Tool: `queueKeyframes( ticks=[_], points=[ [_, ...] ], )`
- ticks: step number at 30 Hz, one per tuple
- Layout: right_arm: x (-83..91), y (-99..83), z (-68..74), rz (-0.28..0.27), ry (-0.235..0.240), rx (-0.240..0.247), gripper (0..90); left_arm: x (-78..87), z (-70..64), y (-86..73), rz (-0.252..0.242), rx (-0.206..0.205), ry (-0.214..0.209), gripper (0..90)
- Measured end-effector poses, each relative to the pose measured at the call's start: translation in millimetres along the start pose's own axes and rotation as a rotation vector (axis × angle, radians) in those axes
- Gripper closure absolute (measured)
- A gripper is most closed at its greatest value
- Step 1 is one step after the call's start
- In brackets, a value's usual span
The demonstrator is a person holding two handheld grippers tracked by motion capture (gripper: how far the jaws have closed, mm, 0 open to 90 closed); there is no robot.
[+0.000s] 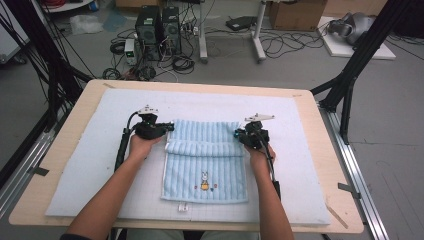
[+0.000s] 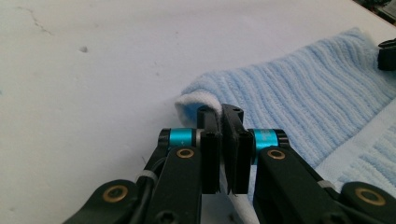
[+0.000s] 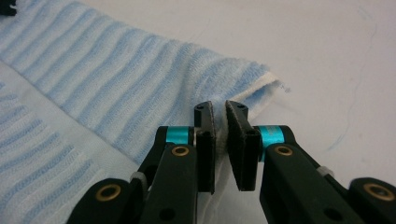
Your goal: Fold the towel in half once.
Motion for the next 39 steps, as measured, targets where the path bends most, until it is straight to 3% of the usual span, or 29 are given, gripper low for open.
queueKeyframes(
  ticks=[4, 7, 14, 18, 20, 25, 30, 35, 39],
  points=[
    [-6.6, 10.2, -1.5, -0.024, -0.019, 0.008, 81.7, -3.0, 7.7, 8.8, 0.005, -0.019, 0.009, 85.5],
    [-11.4, 11.8, -4.9, -0.019, -0.019, -0.011, 81.4, -5.2, 11.8, 16.6, -0.022, -0.026, 0.02, 85.5],
    [-17.9, 13.5, -9.6, -0.022, -0.034, -0.013, 80.2, -9.7, 12.5, 15.9, 0.002, -0.023, 0.009, 84.0],
    [-14.2, 13.6, -15.3, -0.032, -0.035, -0.046, 70.7, -5.5, 13.3, 16.9, 0.003, -0.011, 0.019, 65.3],
    [-10.6, 14.5, -17.0, -0.041, -0.029, -0.054, 64.0, -1.1, 10.7, 18.7, -0.017, -0.014, 0.004, 61.9],
    [0.0, 16.9, -19.5, -0.063, -0.001, -0.078, 59.4, 6.6, 2.3, 17.8, -0.038, -0.035, -0.036, 60.8],
    [10.1, 16.6, -14.8, -0.057, 0.039, -0.058, 58.2, 11.0, -4.1, 13.4, -0.003, -0.037, -0.072, 54.2],
    [21.3, 11.6, -6.8, -0.044, 0.126, -0.041, 54.4, 18.1, -12.8, -3.1, -0.008, -0.062, -0.077, 54.2],
    [21.0, 3.6, -5.0, -0.007, 0.143, -0.021, 54.1, 17.6, -15.2, -16.0, 0.034, -0.062, -0.086, 53.9]
  ],
)
Point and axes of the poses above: each handheld gripper's, and its own axes: x roughly backward along the jaws, y roughly out of its top, z roughly to its left, the point moved 5 cm from there along -x, roughly forward along the jaws, and after that the axes turned 7 degrees about -x, right-handed, at the moved point
